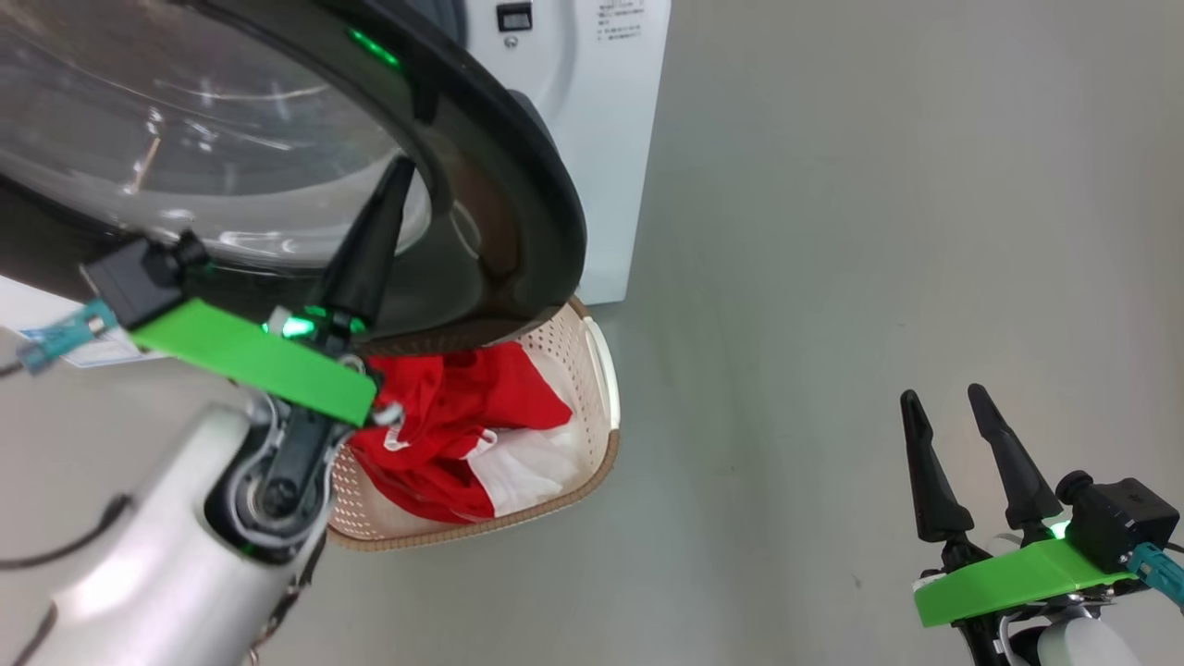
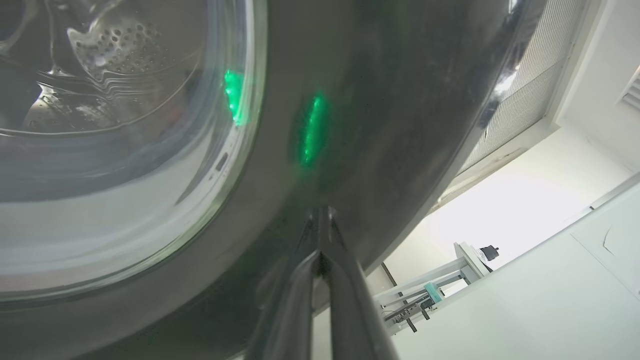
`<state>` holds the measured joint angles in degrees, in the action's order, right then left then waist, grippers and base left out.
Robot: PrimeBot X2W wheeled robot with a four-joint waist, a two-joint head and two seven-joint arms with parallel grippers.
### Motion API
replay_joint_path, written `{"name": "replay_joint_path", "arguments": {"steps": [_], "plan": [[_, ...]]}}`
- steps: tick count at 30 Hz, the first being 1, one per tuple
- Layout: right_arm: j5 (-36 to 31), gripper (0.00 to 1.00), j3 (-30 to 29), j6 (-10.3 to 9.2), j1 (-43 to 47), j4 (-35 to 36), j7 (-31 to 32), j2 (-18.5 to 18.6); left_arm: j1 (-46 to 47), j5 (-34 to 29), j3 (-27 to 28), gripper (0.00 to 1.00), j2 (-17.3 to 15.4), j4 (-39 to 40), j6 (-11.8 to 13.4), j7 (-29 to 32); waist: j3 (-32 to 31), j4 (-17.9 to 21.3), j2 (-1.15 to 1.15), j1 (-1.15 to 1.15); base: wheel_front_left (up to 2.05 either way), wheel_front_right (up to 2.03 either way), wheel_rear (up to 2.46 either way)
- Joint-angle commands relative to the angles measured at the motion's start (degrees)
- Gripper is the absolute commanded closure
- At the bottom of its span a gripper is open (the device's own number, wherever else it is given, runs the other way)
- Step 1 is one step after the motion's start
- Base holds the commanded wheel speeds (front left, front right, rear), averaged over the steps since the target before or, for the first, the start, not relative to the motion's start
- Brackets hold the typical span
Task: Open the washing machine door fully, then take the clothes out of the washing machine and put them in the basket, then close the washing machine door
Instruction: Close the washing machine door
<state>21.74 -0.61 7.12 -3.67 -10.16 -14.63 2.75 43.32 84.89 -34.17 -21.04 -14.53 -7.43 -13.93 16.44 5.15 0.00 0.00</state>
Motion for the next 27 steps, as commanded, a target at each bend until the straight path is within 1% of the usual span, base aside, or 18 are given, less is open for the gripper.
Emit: {"name": "replay_joint_path", "arguments": {"steps": [1,7,17,19,20,21,27], "plan": [[0.1,0.00,1.4,0.36,0.6,1.1,-0.4,0.3,-0.8,0.8,1.7,1.00,-2.2,0.8,-0.1,-0.6,-1.1,-0.8,0.00,0.00,0.00,0.00,0.00],[-0.1,0.00,1.5,0.36,2.0,1.0,-0.4,1.1,-6.1,0.4,2.2,1.00,-1.5,1.1,-0.1,-1.0,-3.7,-2.5,0.00,0.00,0.00,0.00,0.00],[0.1,0.00,1.4,0.36,4.8,0.8,-0.4,2.2,-16.8,-2.6,6.2,1.00,-0.5,0.9,-0.1,-1.1,-7.5,-4.9,0.00,0.00,0.00,0.00,0.00],[0.1,0.00,1.3,0.36,5.3,0.7,-0.4,2.3,-19.1,-3.1,7.2,0.88,-0.3,1.0,-0.1,-1.1,-8.1,-5.2,0.00,0.00,0.00,0.00,0.00],[0.1,0.00,1.2,0.36,5.6,0.7,-0.4,2.4,-20.3,-3.4,7.7,0.77,-0.2,1.1,-0.1,-1.1,-8.5,-5.4,0.00,0.00,0.00,0.00,0.00],[0.1,0.00,1.1,0.36,5.9,0.7,-0.4,2.5,-21.4,-3.7,8.1,0.71,-0.1,1.1,-0.1,-1.1,-8.7,-5.5,0.00,0.00,0.00,0.00,0.00],[0.2,0.00,0.8,0.36,7.5,0.7,-0.4,2.8,-26.7,-5.9,10.8,0.53,0.5,0.6,-0.1,-1.1,-10.2,-6.6,0.00,0.00,0.00,0.00,0.00]]}}
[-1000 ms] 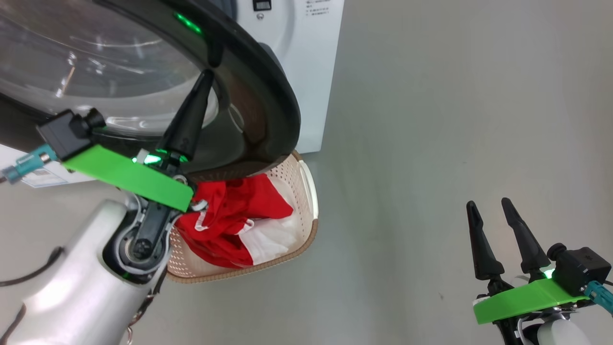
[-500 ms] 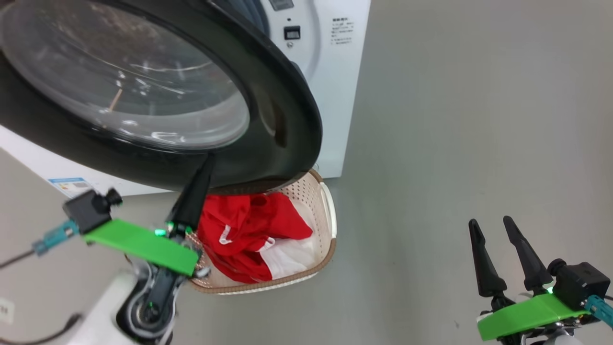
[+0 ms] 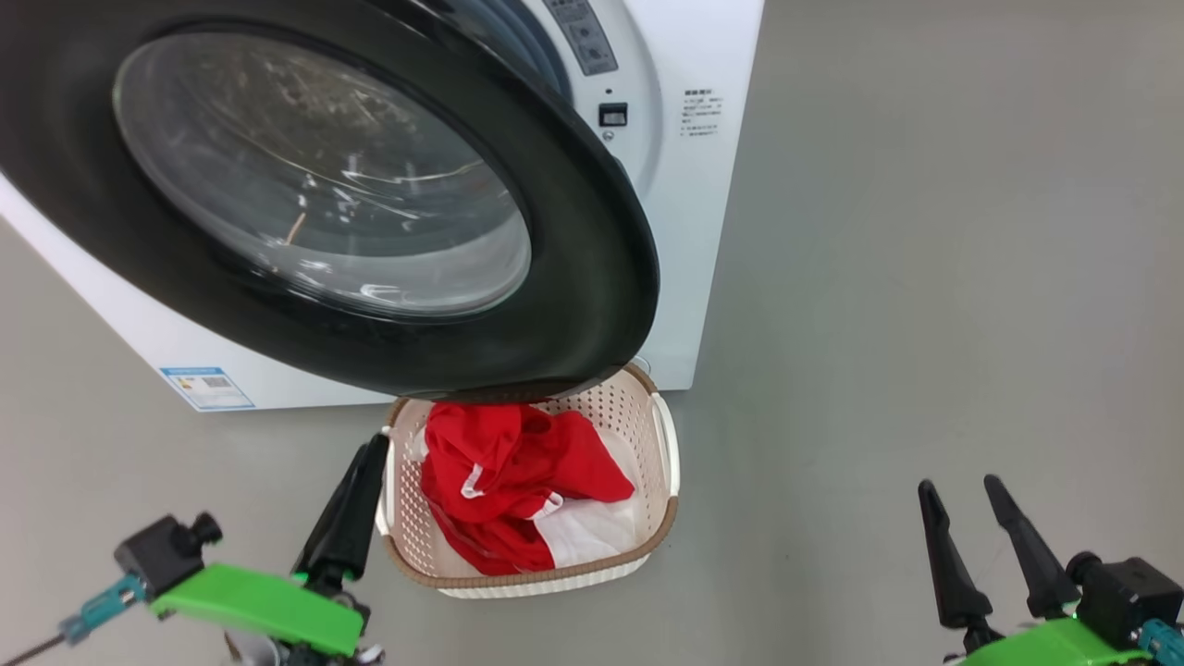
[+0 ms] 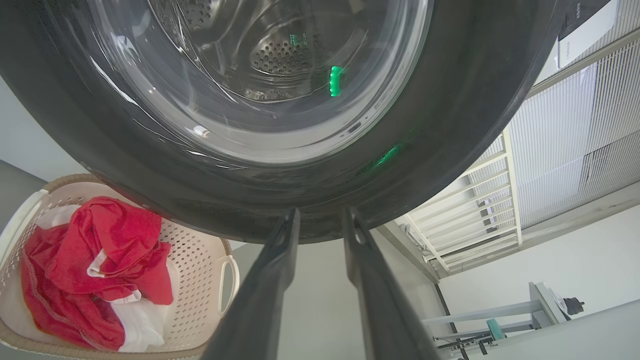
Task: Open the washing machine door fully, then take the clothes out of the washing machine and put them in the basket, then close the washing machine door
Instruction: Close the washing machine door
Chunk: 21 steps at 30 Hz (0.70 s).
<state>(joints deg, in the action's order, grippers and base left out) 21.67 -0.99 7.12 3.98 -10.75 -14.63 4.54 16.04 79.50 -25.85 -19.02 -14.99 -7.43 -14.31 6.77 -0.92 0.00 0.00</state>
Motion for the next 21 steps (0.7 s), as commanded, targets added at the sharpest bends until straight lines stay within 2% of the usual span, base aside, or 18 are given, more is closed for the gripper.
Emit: {"name": "replay_joint_path", "arguments": {"steps": [1,3,6,21], "plan": [[0.3,0.00,1.1,0.36,0.1,1.3,-0.4,1.1,-0.1,-0.9,2.7,0.48,-1.5,0.9,-0.1,-0.7,-0.7,-0.6,0.00,0.00,0.00,0.00,0.00],[0.3,0.00,1.1,0.36,0.6,1.2,-0.4,1.1,-1.5,-1.7,3.7,0.21,-1.3,0.7,-0.1,-0.7,-1.3,-0.9,0.00,0.00,0.00,0.00,0.00],[0.3,0.00,1.0,0.36,1.2,1.2,-0.4,1.3,-3.5,-2.9,5.2,0.00,-1.2,0.5,-0.1,-0.7,-1.9,-1.2,0.00,0.00,0.00,0.00,0.00],[0.3,0.00,0.0,0.36,3.5,1.6,-0.4,1.4,-10.5,-12.4,12.5,0.00,0.4,-0.1,-0.1,-0.7,-3.3,-2.1,0.00,0.00,0.00,0.00,0.00]]}}
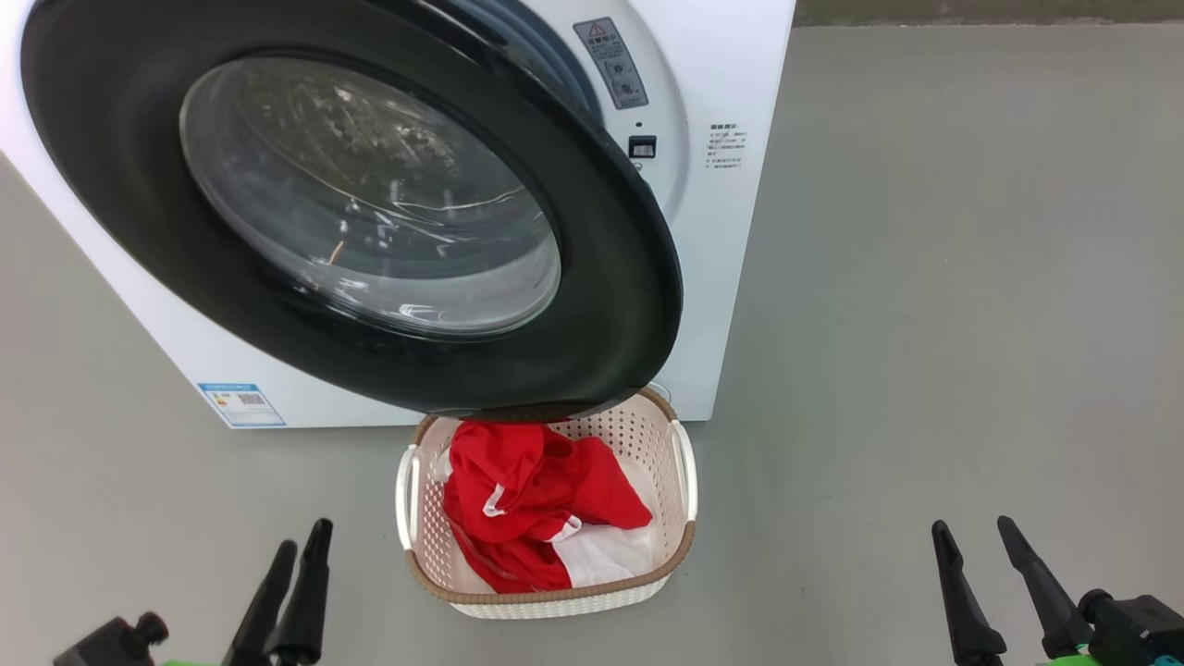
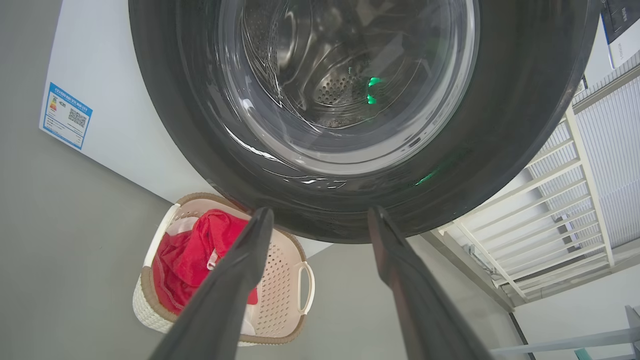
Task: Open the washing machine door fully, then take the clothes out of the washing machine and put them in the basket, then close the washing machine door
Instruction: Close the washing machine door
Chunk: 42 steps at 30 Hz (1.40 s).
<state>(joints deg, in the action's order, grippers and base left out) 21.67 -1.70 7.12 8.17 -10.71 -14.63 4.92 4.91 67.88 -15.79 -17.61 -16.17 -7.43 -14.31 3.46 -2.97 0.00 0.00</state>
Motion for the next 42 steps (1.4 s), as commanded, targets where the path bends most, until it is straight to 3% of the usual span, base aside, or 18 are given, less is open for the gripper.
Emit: {"name": "replay_joint_path", "arguments": {"steps": [1,10,19,27,42], "plan": [[0.3,0.00,0.6,0.36,-0.5,1.6,-0.4,1.0,0.2,-1.5,3.2,0.00,-0.7,1.2,-0.1,-0.7,0.0,-0.1,0.00,0.00,0.00,0.00,0.00],[0.3,0.00,-0.3,0.36,-0.1,1.9,-0.4,0.9,-3.5,-13.7,11.4,0.00,2.5,3.1,-0.1,-0.7,-0.1,0.0,0.00,0.00,0.00,0.00,0.00],[0.3,0.00,-1.2,0.36,0.1,2.2,-0.4,0.9,-5.5,-36.2,15.5,0.00,5.0,6.0,-0.1,-0.7,0.0,-0.3,0.00,0.00,0.00,0.00,0.00],[0.3,0.00,-1.6,0.36,0.5,2.6,-0.4,0.9,-7.3,-51.3,19.8,0.00,9.0,9.5,-0.1,-0.7,-0.2,-0.2,0.00,0.00,0.00,0.00,0.00],[0.4,0.00,-1.3,0.36,1.0,2.6,-0.4,1.0,-9.8,-55.3,21.5,0.00,11.9,10.6,-0.1,-0.7,-0.8,-0.1,0.00,0.00,0.00,0.00,0.00]]}}
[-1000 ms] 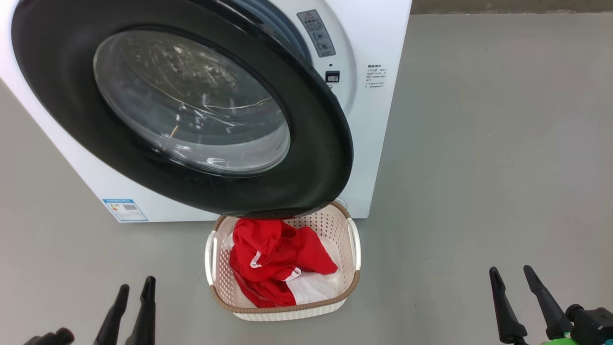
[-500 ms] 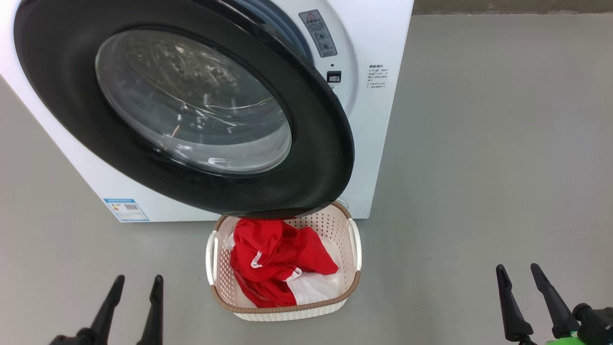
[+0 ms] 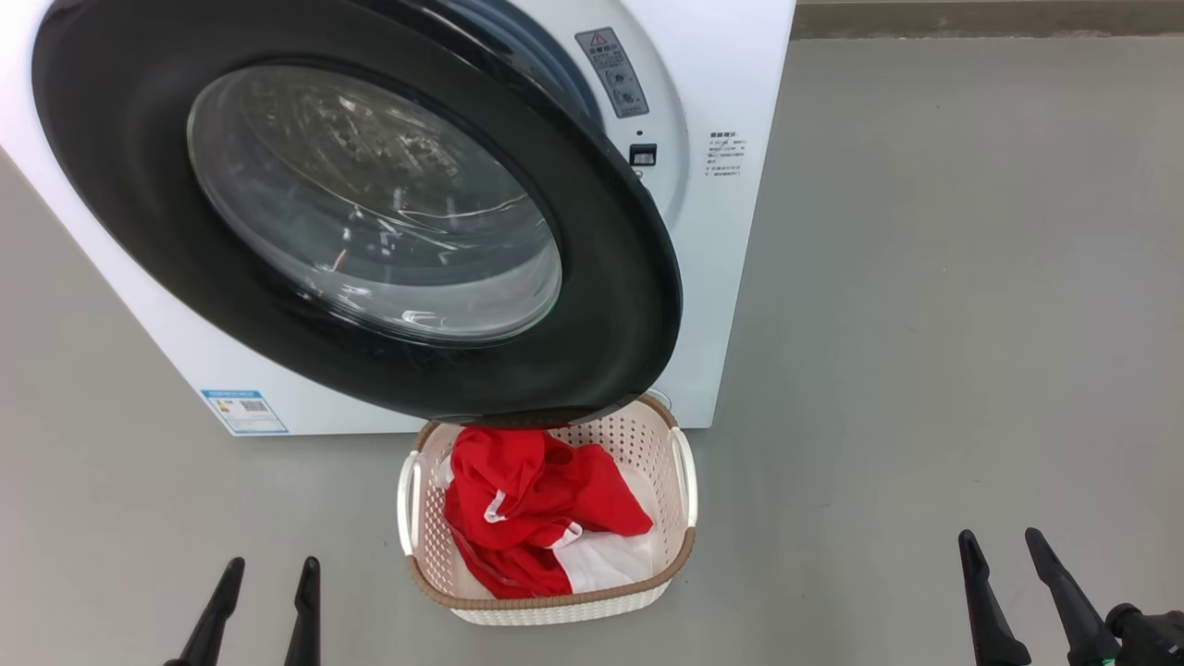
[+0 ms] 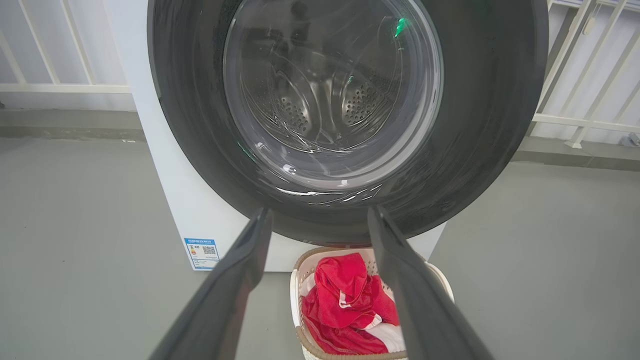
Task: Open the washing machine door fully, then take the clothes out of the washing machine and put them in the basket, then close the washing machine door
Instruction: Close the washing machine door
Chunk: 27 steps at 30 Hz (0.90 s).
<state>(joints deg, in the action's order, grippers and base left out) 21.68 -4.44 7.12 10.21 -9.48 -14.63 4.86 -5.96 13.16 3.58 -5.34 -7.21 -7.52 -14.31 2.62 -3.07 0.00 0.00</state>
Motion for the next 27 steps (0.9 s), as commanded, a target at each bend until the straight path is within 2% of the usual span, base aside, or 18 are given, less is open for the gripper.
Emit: {"name": "replay_joint_path", "arguments": {"steps": [1,10,11,12,15,16,18,27], "plan": [[0.4,0.00,1.5,0.36,-1.1,1.4,-0.4,1.0,1.1,-0.6,2.2,0.00,-0.4,1.7,0.0,-0.7,0.1,0.0,0.00,0.00,0.00,0.00,0.00],[0.4,0.00,2.0,0.36,-1.2,1.3,-0.4,0.9,1.6,-0.7,1.9,0.00,0.1,2.0,0.0,-0.7,0.3,-0.6,0.00,0.00,0.00,0.00,0.00],[0.5,0.07,2.2,0.36,-1.4,1.3,-0.4,0.9,1.7,-0.7,1.8,0.00,0.2,2.0,0.0,-0.7,0.3,-0.8,0.00,0.00,0.00,0.00,0.00],[0.6,0.42,2.5,0.36,-1.5,1.3,-0.4,1.0,1.8,-0.8,1.6,0.00,0.4,2.0,0.0,-0.7,0.4,-1.0,0.00,0.00,0.00,0.00,0.00],[0.8,0.83,3.8,0.36,-2.4,1.2,-0.4,1.3,2.2,-0.6,1.2,0.00,0.9,1.9,0.0,-0.7,0.7,-1.9,0.00,0.00,0.00,0.00,0.00],[0.8,0.91,4.3,0.36,-2.8,1.1,-0.4,1.5,2.3,-0.6,1.1,0.00,1.1,1.9,0.0,-0.7,0.9,-2.3,0.00,0.00,0.00,0.00,0.00],[0.9,1.00,5.4,0.36,-3.8,1.0,-0.4,1.8,2.6,-0.4,0.8,0.00,1.5,1.8,0.0,-0.7,1.2,-3.0,0.00,0.00,0.00,0.00,0.00],[1.3,1.00,10.4,0.36,-11.4,-0.3,-0.4,2.8,4.0,0.2,-1.5,0.00,2.3,1.4,0.0,-0.7,3.4,-7.6,0.00,0.00,0.00,0.00,0.00]]}}
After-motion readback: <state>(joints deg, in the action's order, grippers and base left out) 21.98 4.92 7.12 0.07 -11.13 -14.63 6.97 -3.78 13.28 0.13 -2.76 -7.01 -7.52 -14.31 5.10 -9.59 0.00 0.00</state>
